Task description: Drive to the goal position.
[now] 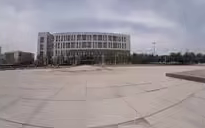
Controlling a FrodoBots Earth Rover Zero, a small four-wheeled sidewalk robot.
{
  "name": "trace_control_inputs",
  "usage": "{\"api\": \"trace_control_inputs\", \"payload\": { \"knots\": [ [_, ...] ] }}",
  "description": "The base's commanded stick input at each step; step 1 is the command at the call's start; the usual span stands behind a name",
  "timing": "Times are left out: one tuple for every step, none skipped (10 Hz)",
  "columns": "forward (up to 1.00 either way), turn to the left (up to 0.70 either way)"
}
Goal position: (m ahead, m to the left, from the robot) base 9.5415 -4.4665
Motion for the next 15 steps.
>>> {"api": "trace_control_inputs", "payload": {
  "knots": [
    [1.0, 0.0],
    [1.0, 0.0],
    [1.0, 0.0],
    [1.0, 0.0],
    [1.0, 0.0],
    [1.0, 0.0],
    [1.0, 0.0],
    [1.0, 0.0],
    [1.0, 0.0],
    [1.0, 0.0],
    [1.0, 0.0],
    [1.0, 0.0],
    [1.0, 0.0],
    [1.0, 0.0],
    [1.0, 0.0]
  ]
}}
